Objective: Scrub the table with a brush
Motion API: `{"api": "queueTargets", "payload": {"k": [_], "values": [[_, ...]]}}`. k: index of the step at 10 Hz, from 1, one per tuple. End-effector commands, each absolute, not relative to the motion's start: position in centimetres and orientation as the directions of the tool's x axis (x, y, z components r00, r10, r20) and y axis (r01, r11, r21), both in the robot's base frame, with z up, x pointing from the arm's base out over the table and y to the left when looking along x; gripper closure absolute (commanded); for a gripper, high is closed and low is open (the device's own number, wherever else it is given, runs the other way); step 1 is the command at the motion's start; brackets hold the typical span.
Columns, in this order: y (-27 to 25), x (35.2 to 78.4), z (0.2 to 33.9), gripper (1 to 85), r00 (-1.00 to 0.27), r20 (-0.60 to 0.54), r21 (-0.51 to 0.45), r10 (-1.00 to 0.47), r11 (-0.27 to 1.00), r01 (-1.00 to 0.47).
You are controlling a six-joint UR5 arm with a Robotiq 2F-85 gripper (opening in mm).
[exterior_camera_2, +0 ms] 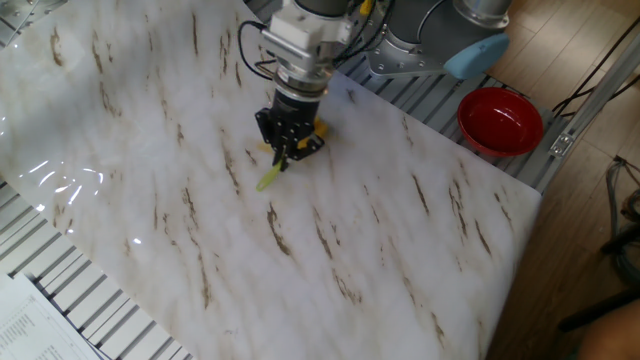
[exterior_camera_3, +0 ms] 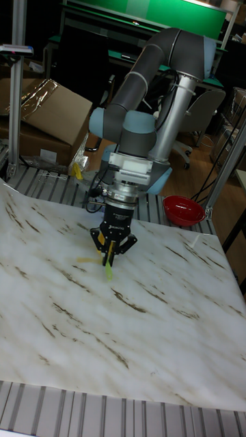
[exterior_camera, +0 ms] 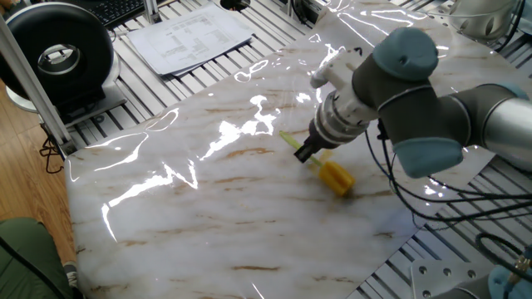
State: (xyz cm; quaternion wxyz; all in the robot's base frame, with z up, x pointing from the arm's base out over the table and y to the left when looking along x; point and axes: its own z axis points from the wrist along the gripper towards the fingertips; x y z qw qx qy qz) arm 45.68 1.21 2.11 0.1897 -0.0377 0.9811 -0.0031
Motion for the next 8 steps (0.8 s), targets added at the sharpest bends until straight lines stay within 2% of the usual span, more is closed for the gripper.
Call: {"api": "queueTargets", "payload": {"k": [1, 5, 8], "values": [[3.5, 46.0, 2.8, 84.7, -0.927, -0.374, 0.001, -0.022, 1.000, -0.024], [3.6, 46.8, 3.5, 84.7, -0.936, -0.351, 0.000, -0.020, 1.000, -0.021], [1.7, 47.0, 4.0, 84.7, -0.951, -0.306, -0.040, -0.051, 0.998, -0.041]]}}
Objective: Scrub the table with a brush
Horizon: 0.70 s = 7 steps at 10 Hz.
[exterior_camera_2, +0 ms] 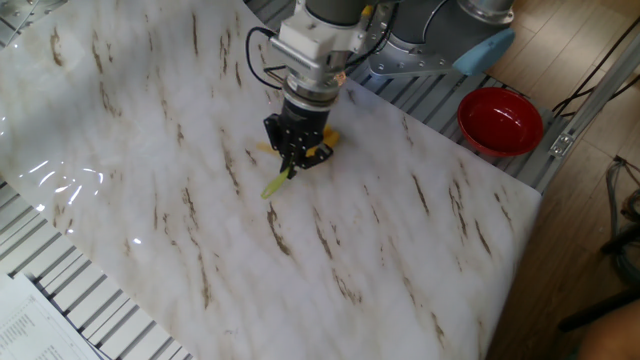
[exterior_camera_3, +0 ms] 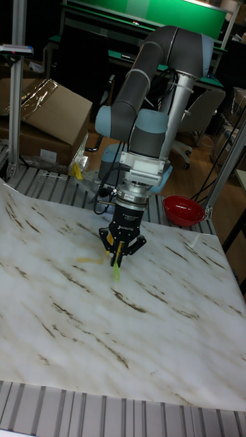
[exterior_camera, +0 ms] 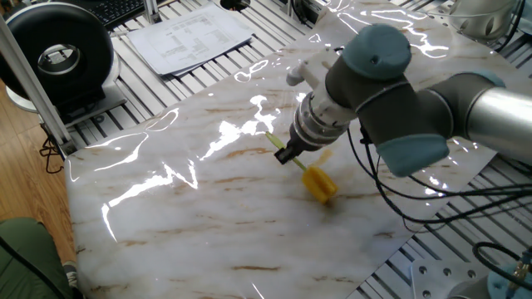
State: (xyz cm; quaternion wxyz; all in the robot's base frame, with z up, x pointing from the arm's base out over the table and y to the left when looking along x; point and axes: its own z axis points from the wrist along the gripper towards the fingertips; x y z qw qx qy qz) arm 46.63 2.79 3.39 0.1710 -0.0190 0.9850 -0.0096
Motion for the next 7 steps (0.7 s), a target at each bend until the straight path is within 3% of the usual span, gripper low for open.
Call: {"api": "queueTargets", "payload": {"k": [1, 7], "values": [[0.8, 47.0, 4.2, 84.7, -0.956, -0.286, -0.045, -0.062, 0.998, -0.052], [0.1, 45.7, 4.5, 84.7, -0.969, -0.216, -0.036, -0.123, 0.992, -0.118]]}}
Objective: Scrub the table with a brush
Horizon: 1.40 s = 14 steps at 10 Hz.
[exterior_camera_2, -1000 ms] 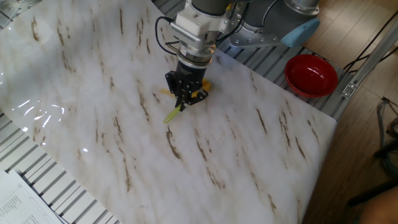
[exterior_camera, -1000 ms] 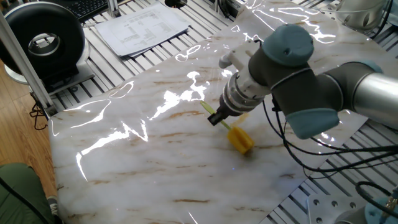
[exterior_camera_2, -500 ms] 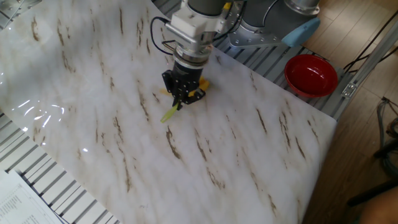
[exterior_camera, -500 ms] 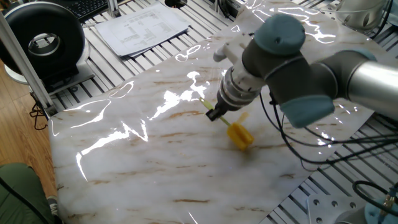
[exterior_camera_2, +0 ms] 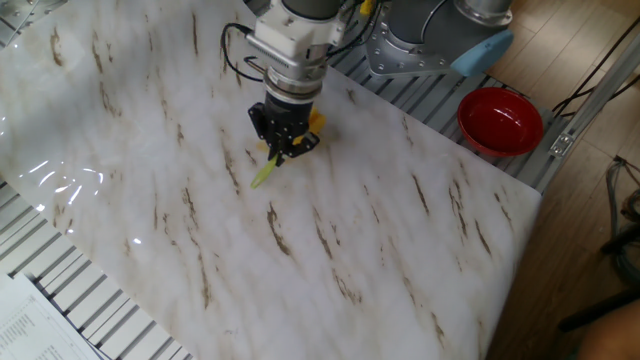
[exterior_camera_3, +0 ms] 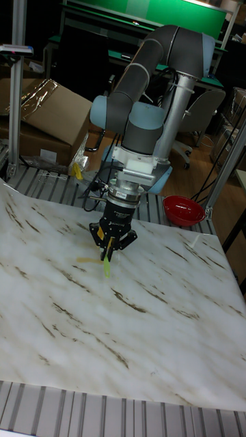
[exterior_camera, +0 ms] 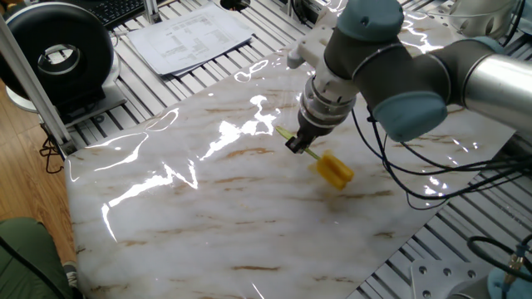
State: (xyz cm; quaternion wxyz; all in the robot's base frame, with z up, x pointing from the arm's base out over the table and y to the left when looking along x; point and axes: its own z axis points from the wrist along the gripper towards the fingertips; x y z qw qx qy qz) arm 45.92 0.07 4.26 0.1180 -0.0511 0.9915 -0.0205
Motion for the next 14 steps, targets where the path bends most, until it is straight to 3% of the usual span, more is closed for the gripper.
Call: {"api": "queueTargets", "payload": {"k": [1, 4, 7, 10, 13, 14], "values": [[-0.2, 45.6, 4.5, 84.7, -0.969, -0.212, -0.047, -0.124, 0.992, -0.116], [-0.1, 45.6, 4.4, 84.7, -0.955, -0.207, -0.062, -0.210, 0.977, -0.202], [-3.0, 50.3, 3.0, 84.7, -0.928, -0.219, -0.153, -0.301, 0.950, -0.272], [-2.0, 53.6, 3.5, 84.7, -0.925, -0.200, -0.185, -0.324, 0.939, -0.290], [2.5, 51.8, 3.3, 84.7, -0.954, -0.195, 0.007, -0.226, 0.973, -0.232], [2.0, 51.8, 3.3, 84.7, -0.964, -0.192, -0.001, -0.182, 0.983, -0.185]]}}
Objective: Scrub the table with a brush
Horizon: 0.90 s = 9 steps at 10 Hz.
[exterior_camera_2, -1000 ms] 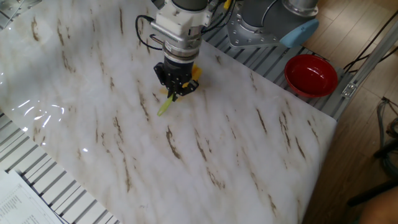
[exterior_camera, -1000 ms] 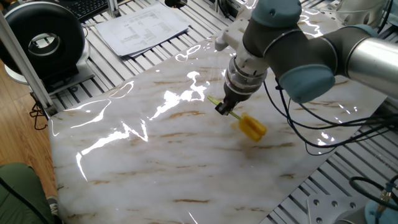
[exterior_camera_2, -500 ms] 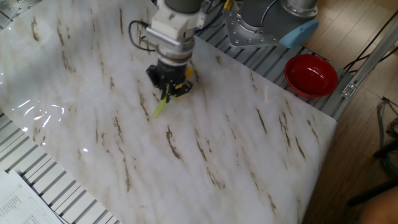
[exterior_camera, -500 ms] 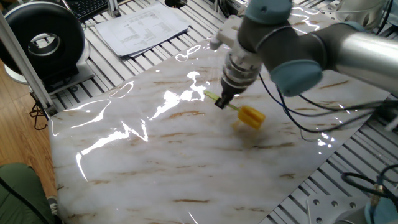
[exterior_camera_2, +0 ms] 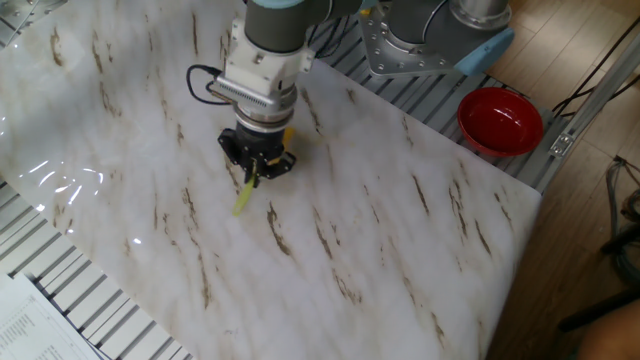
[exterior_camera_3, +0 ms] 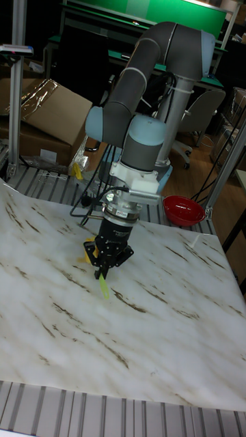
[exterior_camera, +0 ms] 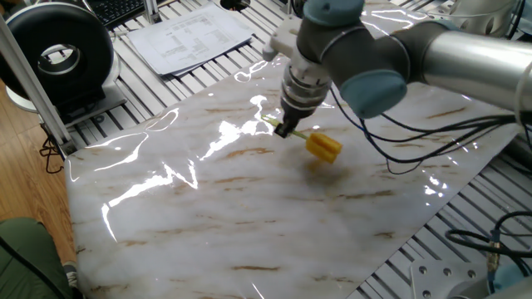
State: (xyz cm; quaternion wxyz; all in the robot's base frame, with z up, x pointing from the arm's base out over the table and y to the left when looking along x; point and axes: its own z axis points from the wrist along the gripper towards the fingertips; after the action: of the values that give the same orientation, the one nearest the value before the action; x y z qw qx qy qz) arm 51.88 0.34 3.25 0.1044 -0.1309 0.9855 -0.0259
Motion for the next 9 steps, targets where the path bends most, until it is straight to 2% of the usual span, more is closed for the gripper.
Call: {"api": "queueTargets", "payload": {"k": [1, 2, 5, 9], "values": [[2.0, 51.5, 3.3, 84.7, -0.975, -0.178, 0.009, -0.131, 0.991, -0.135], [1.3, 51.6, 3.3, 84.7, -0.975, -0.178, -0.018, -0.130, 0.992, -0.129], [-3.8, 54.8, 3.5, 84.7, -0.925, -0.186, -0.171, -0.332, 0.938, -0.302], [-6.7, 55.6, 2.9, 84.7, -0.911, -0.173, -0.218, -0.374, 0.917, -0.335]]}}
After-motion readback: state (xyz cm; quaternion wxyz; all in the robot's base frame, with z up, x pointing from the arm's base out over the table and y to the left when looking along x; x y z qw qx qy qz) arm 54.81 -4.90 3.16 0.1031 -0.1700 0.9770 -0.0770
